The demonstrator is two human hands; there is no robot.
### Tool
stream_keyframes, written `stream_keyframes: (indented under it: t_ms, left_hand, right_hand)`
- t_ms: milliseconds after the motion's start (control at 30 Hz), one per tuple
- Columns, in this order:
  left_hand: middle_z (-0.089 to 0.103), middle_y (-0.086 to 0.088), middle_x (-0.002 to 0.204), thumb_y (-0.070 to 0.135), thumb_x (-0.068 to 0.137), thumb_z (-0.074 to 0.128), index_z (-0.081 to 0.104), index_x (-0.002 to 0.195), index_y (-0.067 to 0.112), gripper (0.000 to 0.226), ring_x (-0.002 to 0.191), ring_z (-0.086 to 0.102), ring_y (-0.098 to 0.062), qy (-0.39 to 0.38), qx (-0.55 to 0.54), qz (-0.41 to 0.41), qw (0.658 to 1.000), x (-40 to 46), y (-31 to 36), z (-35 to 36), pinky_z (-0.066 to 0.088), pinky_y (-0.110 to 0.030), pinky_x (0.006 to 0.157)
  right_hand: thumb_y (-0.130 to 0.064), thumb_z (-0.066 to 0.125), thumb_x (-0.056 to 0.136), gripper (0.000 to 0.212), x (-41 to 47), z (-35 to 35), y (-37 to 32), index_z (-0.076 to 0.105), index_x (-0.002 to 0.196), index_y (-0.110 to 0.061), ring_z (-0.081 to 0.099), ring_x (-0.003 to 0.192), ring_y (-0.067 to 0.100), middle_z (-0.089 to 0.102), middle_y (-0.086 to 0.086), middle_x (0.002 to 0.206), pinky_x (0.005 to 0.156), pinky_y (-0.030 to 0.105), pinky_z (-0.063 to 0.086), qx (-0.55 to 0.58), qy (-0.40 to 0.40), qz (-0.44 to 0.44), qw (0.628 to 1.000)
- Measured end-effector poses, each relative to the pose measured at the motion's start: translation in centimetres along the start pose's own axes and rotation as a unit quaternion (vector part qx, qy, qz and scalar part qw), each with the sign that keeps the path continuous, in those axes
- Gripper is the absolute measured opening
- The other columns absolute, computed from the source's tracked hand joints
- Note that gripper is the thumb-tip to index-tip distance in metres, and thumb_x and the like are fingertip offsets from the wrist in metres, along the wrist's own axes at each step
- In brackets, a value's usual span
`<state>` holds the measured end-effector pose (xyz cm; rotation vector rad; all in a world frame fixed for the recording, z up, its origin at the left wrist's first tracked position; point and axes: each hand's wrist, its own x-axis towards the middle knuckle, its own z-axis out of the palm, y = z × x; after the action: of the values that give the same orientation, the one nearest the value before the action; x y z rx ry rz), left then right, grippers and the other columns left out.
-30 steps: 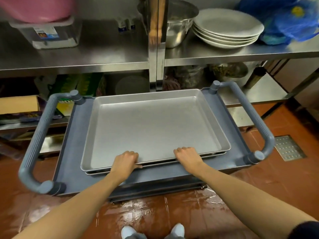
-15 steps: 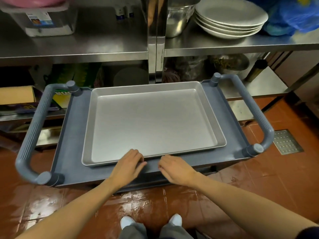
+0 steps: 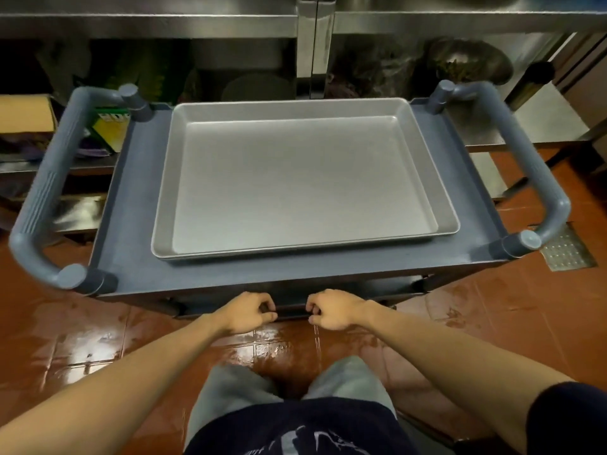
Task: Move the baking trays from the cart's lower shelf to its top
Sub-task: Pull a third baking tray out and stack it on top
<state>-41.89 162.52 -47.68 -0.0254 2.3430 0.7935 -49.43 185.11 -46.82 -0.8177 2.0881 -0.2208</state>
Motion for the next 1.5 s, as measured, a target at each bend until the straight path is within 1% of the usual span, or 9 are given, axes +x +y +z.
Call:
stream_keyframes:
  t_ms: [200,533,667,767,967,1100,1233,1400,1500]
  left_hand:
    - [0.073,-0.002,0.104,0.035,0.091,0.063,0.066,0.111,0.019,0.026,0.095,0.067,-0.017,0.024,0.014,-0.023,0.999,5.6,-6.2,5.7,0.052,-0.031,0.085]
    - [0.066,-0.001,0.125,0.035,0.09,0.062,0.062,0.12,0.022,0.032,0.11,0.061,-0.015,-0.02,0.032,-0.054,0.998,15.7,-14.7,15.1,0.048,-0.029,0.096]
    - [0.045,-0.005,0.15,0.039,0.094,0.055,0.046,0.142,0.021,0.052,0.136,0.043,-0.023,-0.053,0.067,-0.041,0.995,19.3,-17.3,19.8,0.032,-0.032,0.112]
    - [0.036,-0.007,0.157,0.039,0.095,0.055,0.033,0.149,0.018,0.062,0.143,0.035,-0.024,-0.054,0.082,-0.05,0.994,22.2,-19.1,22.7,0.028,-0.03,0.114]
    - [0.046,-0.016,0.149,0.035,0.099,0.051,0.029,0.151,0.016,0.06,0.133,0.047,-0.03,0.0,0.106,-0.07,0.992,27.6,-21.7,25.5,0.038,-0.033,0.109]
    - [0.04,-0.013,0.153,0.034,0.098,0.05,0.025,0.152,0.019,0.061,0.138,0.04,-0.03,0.035,0.134,-0.08,0.987,30.8,-23.2,26.6,0.033,-0.034,0.112]
    - [0.031,-0.01,0.158,0.032,0.097,0.052,0.021,0.153,0.019,0.066,0.143,0.033,-0.029,0.02,0.133,-0.097,0.986,32.9,-24.7,28.1,0.03,-0.036,0.115]
    - [0.041,-0.011,0.152,0.029,0.095,0.054,0.029,0.151,0.023,0.061,0.134,0.044,-0.027,0.024,0.123,-0.068,0.99,34.7,-26.3,29.9,0.037,-0.035,0.111]
    - [0.04,-0.01,0.152,0.029,0.096,0.052,0.025,0.152,0.024,0.063,0.136,0.042,-0.026,0.015,0.125,-0.076,0.989,34.2,-27.0,30.4,0.035,-0.035,0.113]
  right_hand:
    - [-0.039,0.056,0.09,0.041,6.0,6.3,5.3,0.055,0.127,-0.02,0.059,0.112,0.025,0.062,0.006,0.126,0.094,0.037,0.047,-0.019,0.001,0.041,0.999]
    - [-0.034,0.057,0.089,0.056,17.1,16.0,13.1,0.043,0.141,-0.016,0.048,0.129,0.027,0.049,0.011,0.143,0.108,0.039,0.039,-0.039,-0.028,0.08,0.996]
    - [-0.037,0.057,0.091,0.068,21.8,20.0,16.3,0.028,0.15,-0.016,0.031,0.142,0.026,0.031,0.008,0.157,0.114,0.038,0.027,-0.06,-0.039,0.079,0.994]
    - [-0.037,0.057,0.091,0.072,25.1,22.7,18.9,0.024,0.151,-0.016,0.028,0.144,0.026,0.027,0.008,0.158,0.115,0.038,0.025,-0.065,-0.04,0.072,0.994]
    - [-0.026,0.054,0.09,0.053,31.1,26.8,23.3,0.041,0.139,-0.014,0.054,0.123,0.032,0.053,0.014,0.14,0.103,0.041,0.045,-0.093,0.015,0.099,0.991]
    - [-0.015,0.057,0.088,0.061,34.3,28.2,25.2,0.033,0.144,-0.011,0.04,0.134,0.036,0.036,0.016,0.15,0.113,0.043,0.033,-0.142,0.079,0.11,0.98]
    - [-0.014,0.063,0.086,0.056,36.8,29.2,26.9,0.042,0.138,-0.013,0.045,0.129,0.034,0.043,0.013,0.144,0.11,0.044,0.037,-0.163,0.101,0.131,0.973]
    - [-0.012,0.048,0.096,0.035,38.9,30.3,29.0,0.052,0.131,-0.008,0.048,0.127,0.035,0.052,0.018,0.138,0.108,0.046,0.037,-0.237,0.094,0.169,0.952]
    - [-0.014,0.052,0.095,0.033,39.7,31.3,29.2,0.053,0.128,-0.009,0.051,0.123,0.034,0.054,0.017,0.135,0.106,0.046,0.039,-0.244,0.099,0.163,0.951]
